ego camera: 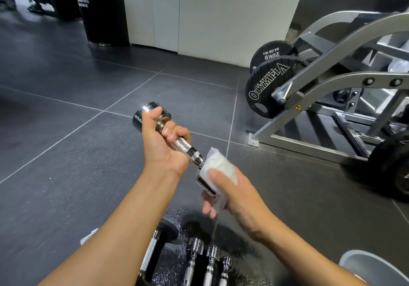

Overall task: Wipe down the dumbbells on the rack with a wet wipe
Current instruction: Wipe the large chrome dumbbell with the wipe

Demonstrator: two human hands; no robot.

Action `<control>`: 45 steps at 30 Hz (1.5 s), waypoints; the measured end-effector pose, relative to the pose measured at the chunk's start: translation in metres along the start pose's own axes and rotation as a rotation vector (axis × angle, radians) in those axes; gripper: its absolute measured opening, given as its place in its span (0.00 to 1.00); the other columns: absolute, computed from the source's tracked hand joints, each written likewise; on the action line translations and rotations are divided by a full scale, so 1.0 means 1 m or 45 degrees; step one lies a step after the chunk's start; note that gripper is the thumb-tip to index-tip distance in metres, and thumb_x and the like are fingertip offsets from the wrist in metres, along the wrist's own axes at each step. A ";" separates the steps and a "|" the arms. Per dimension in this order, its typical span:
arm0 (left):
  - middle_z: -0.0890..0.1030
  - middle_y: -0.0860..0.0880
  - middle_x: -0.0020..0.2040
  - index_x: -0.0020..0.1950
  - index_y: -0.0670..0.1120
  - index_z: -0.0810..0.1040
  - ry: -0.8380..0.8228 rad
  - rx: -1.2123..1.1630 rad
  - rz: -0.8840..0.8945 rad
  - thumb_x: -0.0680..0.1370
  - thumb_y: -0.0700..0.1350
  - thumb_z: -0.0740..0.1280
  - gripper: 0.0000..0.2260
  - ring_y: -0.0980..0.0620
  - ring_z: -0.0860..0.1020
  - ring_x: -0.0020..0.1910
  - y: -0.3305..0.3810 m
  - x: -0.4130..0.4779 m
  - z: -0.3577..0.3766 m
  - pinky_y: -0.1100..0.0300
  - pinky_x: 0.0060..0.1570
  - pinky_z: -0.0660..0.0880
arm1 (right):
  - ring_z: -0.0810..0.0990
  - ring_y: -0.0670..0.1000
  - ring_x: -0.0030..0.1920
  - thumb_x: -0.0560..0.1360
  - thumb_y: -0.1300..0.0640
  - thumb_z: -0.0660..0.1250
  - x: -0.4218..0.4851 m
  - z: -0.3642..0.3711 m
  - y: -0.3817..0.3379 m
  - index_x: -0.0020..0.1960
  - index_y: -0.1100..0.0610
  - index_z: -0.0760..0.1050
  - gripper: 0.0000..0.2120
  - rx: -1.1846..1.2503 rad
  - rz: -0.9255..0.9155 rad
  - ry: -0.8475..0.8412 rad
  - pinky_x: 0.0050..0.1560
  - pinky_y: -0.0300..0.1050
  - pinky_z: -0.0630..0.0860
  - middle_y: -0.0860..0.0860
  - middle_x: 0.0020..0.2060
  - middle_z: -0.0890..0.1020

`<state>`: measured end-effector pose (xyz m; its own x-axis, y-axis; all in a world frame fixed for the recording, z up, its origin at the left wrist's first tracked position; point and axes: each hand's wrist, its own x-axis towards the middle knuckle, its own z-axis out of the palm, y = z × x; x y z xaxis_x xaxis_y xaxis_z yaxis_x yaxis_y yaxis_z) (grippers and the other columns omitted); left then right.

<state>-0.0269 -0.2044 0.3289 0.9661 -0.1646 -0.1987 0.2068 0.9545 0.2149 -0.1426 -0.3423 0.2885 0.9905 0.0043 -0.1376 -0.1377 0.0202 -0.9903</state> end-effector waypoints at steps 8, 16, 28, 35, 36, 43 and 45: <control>0.61 0.55 0.28 0.35 0.49 0.66 0.025 0.047 0.060 0.76 0.47 0.71 0.15 0.57 0.60 0.23 0.004 -0.001 0.001 0.67 0.28 0.68 | 0.79 0.52 0.32 0.66 0.37 0.76 0.005 0.004 -0.002 0.54 0.53 0.75 0.26 -0.302 -0.112 0.171 0.35 0.56 0.78 0.53 0.39 0.83; 0.63 0.56 0.27 0.40 0.48 0.67 0.018 -0.033 0.015 0.74 0.48 0.73 0.14 0.57 0.62 0.22 0.007 0.000 0.000 0.68 0.28 0.69 | 0.77 0.53 0.24 0.75 0.31 0.65 0.001 0.010 -0.011 0.49 0.61 0.78 0.31 0.490 0.347 -0.249 0.22 0.41 0.73 0.59 0.34 0.79; 0.62 0.55 0.27 0.41 0.48 0.67 0.003 0.001 0.000 0.74 0.48 0.73 0.14 0.57 0.61 0.22 0.004 0.000 -0.001 0.67 0.26 0.69 | 0.84 0.61 0.35 0.74 0.36 0.66 0.014 0.011 -0.014 0.51 0.61 0.80 0.27 0.303 0.239 -0.097 0.35 0.51 0.77 0.61 0.39 0.84; 0.62 0.55 0.28 0.41 0.48 0.68 -0.029 -0.019 -0.030 0.75 0.48 0.72 0.13 0.58 0.61 0.22 0.003 -0.001 -0.001 0.67 0.26 0.69 | 0.83 0.62 0.45 0.74 0.39 0.59 0.009 0.011 -0.011 0.43 0.55 0.83 0.22 0.456 0.446 -0.154 0.48 0.52 0.76 0.59 0.43 0.84; 0.62 0.56 0.28 0.41 0.48 0.68 -0.024 -0.020 -0.027 0.74 0.48 0.72 0.13 0.58 0.61 0.22 0.003 -0.001 -0.001 0.67 0.26 0.68 | 0.82 0.60 0.45 0.75 0.41 0.60 0.010 0.012 -0.012 0.41 0.51 0.82 0.17 0.396 0.337 -0.028 0.49 0.52 0.74 0.57 0.43 0.84; 0.62 0.55 0.27 0.41 0.48 0.68 0.015 0.032 0.009 0.75 0.48 0.72 0.13 0.57 0.61 0.22 0.005 0.001 -0.003 0.67 0.27 0.68 | 0.64 0.45 0.63 0.72 0.26 0.48 0.012 0.004 -0.005 0.61 0.42 0.67 0.27 -0.962 -0.147 0.369 0.68 0.49 0.62 0.42 0.57 0.69; 0.62 0.55 0.27 0.40 0.48 0.67 0.018 0.048 0.021 0.75 0.48 0.72 0.13 0.58 0.61 0.22 0.005 0.001 -0.002 0.67 0.27 0.67 | 0.61 0.44 0.63 0.75 0.26 0.50 0.007 0.000 -0.006 0.62 0.42 0.66 0.26 -1.295 -0.431 0.423 0.68 0.46 0.58 0.42 0.58 0.65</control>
<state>-0.0249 -0.1996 0.3279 0.9672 -0.1453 -0.2082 0.1969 0.9470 0.2538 -0.1353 -0.3428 0.2930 0.9488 -0.1167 0.2935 0.0533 -0.8568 -0.5128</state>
